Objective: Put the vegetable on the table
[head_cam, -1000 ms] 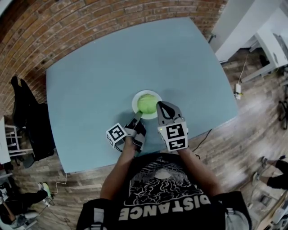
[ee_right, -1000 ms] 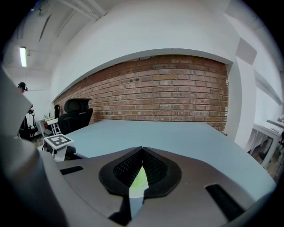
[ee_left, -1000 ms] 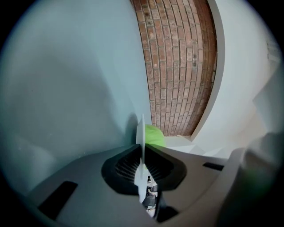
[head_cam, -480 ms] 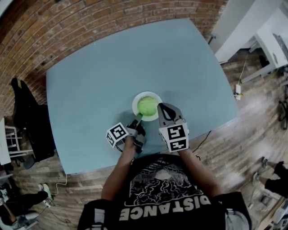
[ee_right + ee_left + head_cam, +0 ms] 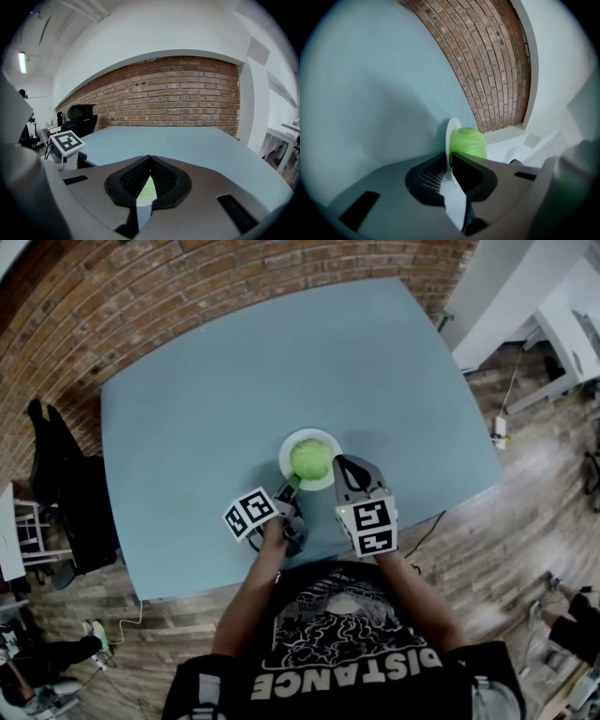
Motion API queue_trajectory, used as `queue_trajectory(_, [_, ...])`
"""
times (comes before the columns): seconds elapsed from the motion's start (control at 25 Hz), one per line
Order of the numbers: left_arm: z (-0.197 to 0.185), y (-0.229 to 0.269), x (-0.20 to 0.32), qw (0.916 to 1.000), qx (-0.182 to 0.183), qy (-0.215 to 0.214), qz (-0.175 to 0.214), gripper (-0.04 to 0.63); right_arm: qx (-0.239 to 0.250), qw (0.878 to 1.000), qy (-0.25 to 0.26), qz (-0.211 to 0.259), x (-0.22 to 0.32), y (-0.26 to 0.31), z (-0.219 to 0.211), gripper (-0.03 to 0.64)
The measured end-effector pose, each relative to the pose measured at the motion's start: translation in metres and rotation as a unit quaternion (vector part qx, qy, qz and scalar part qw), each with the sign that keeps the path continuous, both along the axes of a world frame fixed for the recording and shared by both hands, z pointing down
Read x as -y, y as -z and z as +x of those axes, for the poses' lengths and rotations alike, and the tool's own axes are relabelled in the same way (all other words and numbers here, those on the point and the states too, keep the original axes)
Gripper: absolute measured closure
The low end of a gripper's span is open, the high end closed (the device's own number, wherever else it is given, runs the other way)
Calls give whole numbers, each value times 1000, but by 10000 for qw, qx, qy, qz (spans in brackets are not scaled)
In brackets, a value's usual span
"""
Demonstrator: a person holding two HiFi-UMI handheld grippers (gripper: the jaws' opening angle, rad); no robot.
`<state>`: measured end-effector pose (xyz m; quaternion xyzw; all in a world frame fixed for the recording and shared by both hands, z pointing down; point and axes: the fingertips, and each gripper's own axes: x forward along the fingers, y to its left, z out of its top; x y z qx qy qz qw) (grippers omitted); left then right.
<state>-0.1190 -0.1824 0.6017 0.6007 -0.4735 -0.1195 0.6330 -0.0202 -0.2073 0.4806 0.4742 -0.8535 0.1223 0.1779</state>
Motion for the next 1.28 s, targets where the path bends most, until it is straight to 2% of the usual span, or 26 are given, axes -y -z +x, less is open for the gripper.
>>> queue_trajectory(0.36, [-10,-5,2,9982,522,-76,-274,543,-18,10000,-9,-8,1,0,4,609])
queue_trajectory(0.52, [-11,-6,1,9971,676,-132,-308,543,-24,10000,2,-17,0,-2,4,609])
queue_trajectory(0.8, [-14,-5,1,9916,1232,-249,-313,537,-22,10000,-8,-49,1,-2,6,609])
queue_trajectory(0.96, [-13,-5,-1,9822,1792,-432,-371,532,-25,10000,-4,-66,-2,-3,7,609])
queue_trajectory(1.08, [-15,-4,-1,9701,2337,-507,-408,532,-6,10000,-10,-66,-5,-3,7,609])
queue_trajectory(1.2, [-23,6,0,9542,2940,-489,-258,532,17,10000,-48,-65,-8,-3,11,609])
queue_trajectory(1.28, [-24,15,3,9504,3069,-489,-104,532,40,9999,-87,-62,-10,-3,13,609])
